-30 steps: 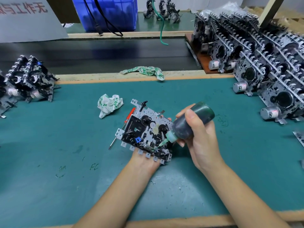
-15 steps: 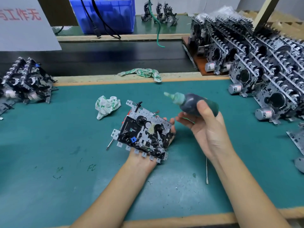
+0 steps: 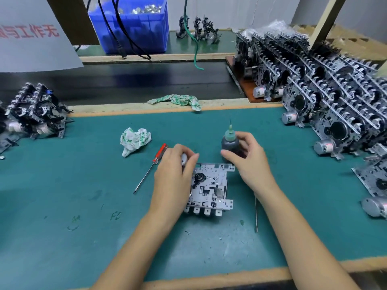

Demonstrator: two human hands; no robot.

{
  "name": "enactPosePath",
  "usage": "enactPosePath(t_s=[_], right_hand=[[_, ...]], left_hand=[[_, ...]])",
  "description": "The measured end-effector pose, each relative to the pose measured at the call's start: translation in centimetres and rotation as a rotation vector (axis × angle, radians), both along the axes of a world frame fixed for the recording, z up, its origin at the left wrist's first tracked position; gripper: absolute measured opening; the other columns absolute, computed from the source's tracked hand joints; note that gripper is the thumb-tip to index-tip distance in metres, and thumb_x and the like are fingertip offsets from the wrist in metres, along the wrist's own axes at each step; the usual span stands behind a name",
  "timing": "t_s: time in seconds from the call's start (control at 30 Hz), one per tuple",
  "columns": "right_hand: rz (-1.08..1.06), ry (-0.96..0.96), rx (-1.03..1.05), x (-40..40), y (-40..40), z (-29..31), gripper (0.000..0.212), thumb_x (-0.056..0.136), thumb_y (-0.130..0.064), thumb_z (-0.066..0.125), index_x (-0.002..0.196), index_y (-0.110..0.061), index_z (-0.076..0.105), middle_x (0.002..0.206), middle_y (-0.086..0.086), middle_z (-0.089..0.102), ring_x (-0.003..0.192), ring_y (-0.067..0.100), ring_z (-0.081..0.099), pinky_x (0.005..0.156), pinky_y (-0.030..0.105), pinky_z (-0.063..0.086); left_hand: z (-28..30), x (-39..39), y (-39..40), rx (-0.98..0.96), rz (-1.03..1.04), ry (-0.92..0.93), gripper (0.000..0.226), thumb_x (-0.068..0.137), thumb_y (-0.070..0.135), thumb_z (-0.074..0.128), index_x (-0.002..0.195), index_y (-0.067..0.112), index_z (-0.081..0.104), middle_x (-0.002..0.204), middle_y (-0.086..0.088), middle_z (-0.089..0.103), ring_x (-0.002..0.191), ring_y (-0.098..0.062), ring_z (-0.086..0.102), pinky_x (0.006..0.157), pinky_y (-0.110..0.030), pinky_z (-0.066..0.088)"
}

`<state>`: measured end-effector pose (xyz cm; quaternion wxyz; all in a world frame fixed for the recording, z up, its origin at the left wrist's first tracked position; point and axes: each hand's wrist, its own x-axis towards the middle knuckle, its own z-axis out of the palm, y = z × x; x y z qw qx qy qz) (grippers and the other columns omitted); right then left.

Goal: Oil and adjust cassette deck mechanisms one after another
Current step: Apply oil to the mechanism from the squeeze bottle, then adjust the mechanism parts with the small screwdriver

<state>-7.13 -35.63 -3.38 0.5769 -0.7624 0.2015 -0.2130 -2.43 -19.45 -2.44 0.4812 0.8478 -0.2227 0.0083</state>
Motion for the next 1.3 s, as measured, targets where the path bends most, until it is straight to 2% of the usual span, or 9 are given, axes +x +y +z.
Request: enactPosePath(t_s=[0.2,0.4,0.5,0.57,0.63,0.9,1.07,1.17,1.3], right_hand=[[-0.087,0.038,-0.055,-0.1,-0.1,-0.2,0.053,0.078,-0.015,0.075,0.116,-0.029,0.041,0.114,-0.014,0.054,0.108,0.004,0.052,0.102,0.033,0.040],[-0.347,-0.291,-0.488,-2.0,0.8,2.2,0.050,0.074,-0.023,0.077,0.113,-0.018,0.048,0.111,-0.004,0.045,0.101,0.015,0.047,0.086,0.034,0.042],[0.138,-0.164,-0.569,-3.5,2.2,3.4,0.058,0.070,-0.052,0.069,0.119,-0.030,0.047,0.112,-0.007,0.053,0.103,0.012,0.052,0.089,0.027,0.043],[0.544,0.208,-0.702,-4.0,3.3,3.4,0.104,0.056,-0.078,0.061,0.143,-0.040,0.019,0.143,-0.018,0.032,0.135,-0.001,0.025,0.110,0.020,0.023],[0.692,0.429,-0.905,-4.0,3.8,2.7,0.133,0.047,-0.086,0.058,0.148,-0.035,-0.012,0.151,-0.022,0.007,0.141,-0.003,-0.004,0.114,0.019,0.001],[0.659,0.562,-1.118,-3.2,4.6,3.3,0.129,0.051,-0.071,0.074,0.149,-0.018,0.011,0.132,-0.006,0.037,0.125,0.015,0.036,0.099,0.031,0.035],[0.567,0.398,-1.306,-3.8,5.2,3.8,0.092,0.062,-0.063,0.068,0.136,-0.019,0.034,0.120,-0.005,0.048,0.111,0.017,0.049,0.083,0.032,0.043],[0.600,0.355,-1.234,-4.5,4.7,3.9,0.097,0.058,-0.063,0.066,0.139,-0.023,0.032,0.122,-0.010,0.050,0.110,0.014,0.051,0.081,0.029,0.042],[0.628,0.328,-0.677,-5.3,3.9,4.4,0.094,0.047,-0.064,0.075,0.132,-0.036,0.046,0.120,-0.021,0.059,0.110,0.001,0.055,0.092,0.024,0.044]], left_hand=[[-0.1,-0.4,0.7,0.165,0.002,-0.032,0.025,0.090,0.046,0.051,0.096,0.022,0.054,0.096,0.007,0.060,0.091,-0.016,0.053,0.079,-0.032,0.038],[0.1,2.3,4.2,0.039,-0.248,0.264,0.045,0.067,0.064,0.065,0.102,0.035,0.059,0.091,0.019,0.065,0.081,-0.004,0.060,0.077,-0.028,0.047],[-0.6,3.0,5.5,-0.068,-0.411,0.398,0.042,0.071,0.037,0.080,0.109,0.032,0.063,0.105,0.016,0.069,0.089,-0.004,0.063,0.087,-0.027,0.052],[-1.1,2.9,5.8,-0.183,-0.410,0.434,0.041,0.071,0.027,0.075,0.111,0.025,0.065,0.109,0.009,0.071,0.098,-0.006,0.064,0.088,-0.023,0.051],[-1.4,2.6,5.8,-0.260,-0.400,0.435,0.040,0.070,0.023,0.072,0.109,0.021,0.066,0.105,0.006,0.072,0.096,-0.005,0.065,0.082,-0.017,0.050],[-1.7,2.0,5.8,-0.289,-0.435,0.388,0.036,0.069,0.013,0.074,0.104,0.021,0.068,0.097,0.011,0.073,0.089,0.001,0.064,0.078,-0.012,0.047],[-1.9,1.7,6.0,-0.337,-0.441,0.289,0.042,0.062,0.012,0.081,0.095,0.037,0.074,0.105,0.010,0.070,0.096,-0.001,0.064,0.082,-0.012,0.046],[-2.0,1.3,5.8,-0.471,-0.443,0.372,0.043,0.060,0.021,0.079,0.100,0.034,0.074,0.098,0.009,0.071,0.090,-0.003,0.064,0.075,-0.015,0.049],[-1.8,0.9,4.9,-0.630,-0.533,0.740,0.066,0.052,0.066,0.079,0.100,0.021,0.075,0.101,0.001,0.072,0.093,-0.014,0.067,0.079,-0.025,0.054]])
